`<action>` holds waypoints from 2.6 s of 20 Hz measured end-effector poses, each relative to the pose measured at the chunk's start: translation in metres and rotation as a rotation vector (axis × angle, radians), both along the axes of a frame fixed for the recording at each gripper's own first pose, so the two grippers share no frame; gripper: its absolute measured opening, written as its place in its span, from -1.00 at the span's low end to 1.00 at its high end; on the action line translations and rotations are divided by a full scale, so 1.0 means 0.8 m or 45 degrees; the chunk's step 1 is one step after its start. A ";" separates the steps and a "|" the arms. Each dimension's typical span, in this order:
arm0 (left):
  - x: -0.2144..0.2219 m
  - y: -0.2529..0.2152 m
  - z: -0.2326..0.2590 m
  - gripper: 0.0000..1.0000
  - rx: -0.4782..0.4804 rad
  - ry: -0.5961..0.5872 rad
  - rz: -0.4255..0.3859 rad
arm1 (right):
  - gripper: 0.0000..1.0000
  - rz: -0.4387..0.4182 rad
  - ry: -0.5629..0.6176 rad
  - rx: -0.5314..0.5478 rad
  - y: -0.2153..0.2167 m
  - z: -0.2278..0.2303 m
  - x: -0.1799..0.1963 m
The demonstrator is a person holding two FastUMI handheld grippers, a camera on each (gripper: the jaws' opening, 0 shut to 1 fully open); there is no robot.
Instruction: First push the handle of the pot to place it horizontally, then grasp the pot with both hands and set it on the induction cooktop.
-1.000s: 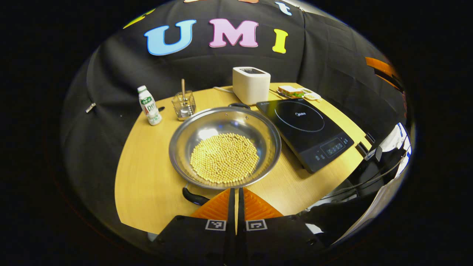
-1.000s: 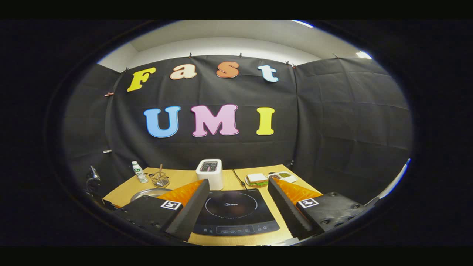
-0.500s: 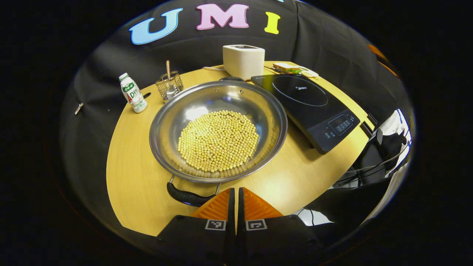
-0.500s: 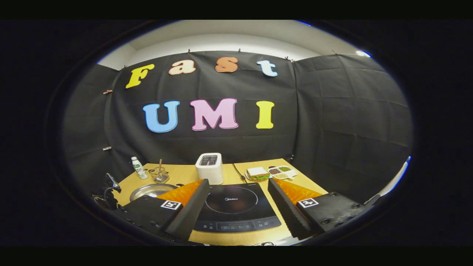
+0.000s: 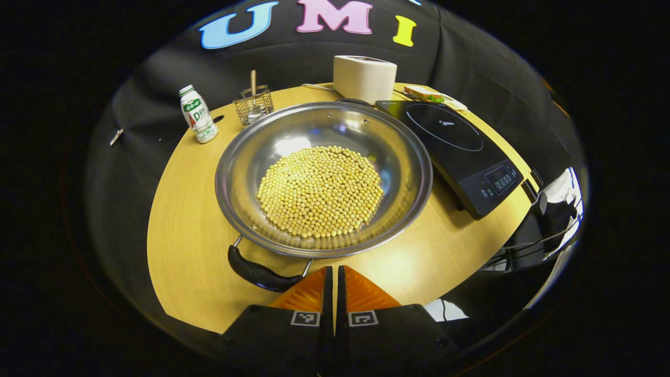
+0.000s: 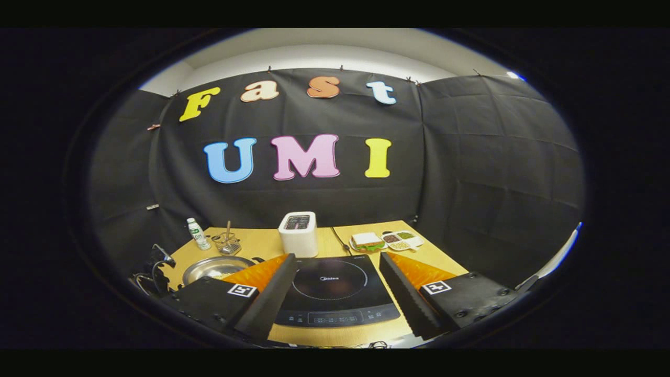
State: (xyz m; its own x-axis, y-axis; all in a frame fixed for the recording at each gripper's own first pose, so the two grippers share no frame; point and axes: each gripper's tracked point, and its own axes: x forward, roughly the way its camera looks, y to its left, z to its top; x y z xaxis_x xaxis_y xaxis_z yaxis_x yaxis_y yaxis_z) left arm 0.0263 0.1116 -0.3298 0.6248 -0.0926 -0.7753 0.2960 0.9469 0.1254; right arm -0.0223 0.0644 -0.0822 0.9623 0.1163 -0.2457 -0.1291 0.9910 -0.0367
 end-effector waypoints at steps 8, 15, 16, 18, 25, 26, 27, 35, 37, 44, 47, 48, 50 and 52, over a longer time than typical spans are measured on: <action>0.024 0.046 0.009 -0.89 -0.042 -0.017 0.134 | 0.97 0.002 0.012 0.011 0.006 -0.001 0.009; 0.044 0.087 0.009 -0.89 -0.062 -0.018 0.233 | 0.97 0.009 0.039 0.009 0.010 -0.009 0.012; 0.046 0.093 0.008 -0.89 -0.068 -0.019 0.252 | 0.96 0.011 0.043 0.007 0.011 -0.011 0.013; 0.053 0.106 0.009 -0.89 -0.088 -0.022 0.302 | 0.97 0.014 0.054 0.008 0.013 -0.014 0.013; 0.072 0.138 0.017 -0.89 -0.136 -0.023 0.394 | 0.97 0.038 0.086 0.002 0.032 -0.026 0.013; 0.075 0.142 0.018 -0.89 -0.143 -0.024 0.409 | 0.97 0.043 0.082 0.003 0.035 -0.025 0.014; 0.079 0.148 0.019 -0.89 -0.153 -0.027 0.430 | 0.97 0.045 0.082 0.001 0.037 -0.026 0.016; 0.118 0.185 0.030 -0.89 -0.175 -0.035 0.489 | 0.97 0.032 0.109 0.000 0.040 -0.035 0.012; 0.130 0.194 0.033 -0.90 -0.167 -0.043 0.492 | 0.97 0.025 0.117 -0.013 0.037 -0.038 0.010; 0.148 0.206 0.035 -0.89 -0.182 -0.064 0.511 | 0.97 0.008 0.163 -0.015 0.037 -0.052 0.012; 0.137 0.210 0.040 -0.89 -0.195 -0.069 0.539 | 0.97 0.028 0.197 0.004 0.050 -0.064 0.018; 0.126 0.214 0.046 -0.89 -0.186 -0.080 0.541 | 0.97 0.040 0.204 0.014 0.057 -0.067 0.023; 0.116 0.223 0.065 -0.89 -0.157 -0.119 0.548 | 0.97 0.075 0.232 0.037 0.076 -0.075 0.030; 0.109 0.231 0.085 -0.89 -0.129 -0.158 0.549 | 0.97 0.106 0.279 0.063 0.093 -0.091 0.037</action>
State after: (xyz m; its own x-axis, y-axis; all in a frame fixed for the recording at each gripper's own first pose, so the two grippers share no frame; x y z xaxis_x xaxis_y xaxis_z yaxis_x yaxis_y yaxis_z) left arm 0.1136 0.2963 -0.2619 0.7103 0.1247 -0.6928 -0.1389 0.9897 0.0357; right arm 0.0073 0.1390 -0.1549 0.8732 0.2098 -0.4398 -0.2098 0.9765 0.0493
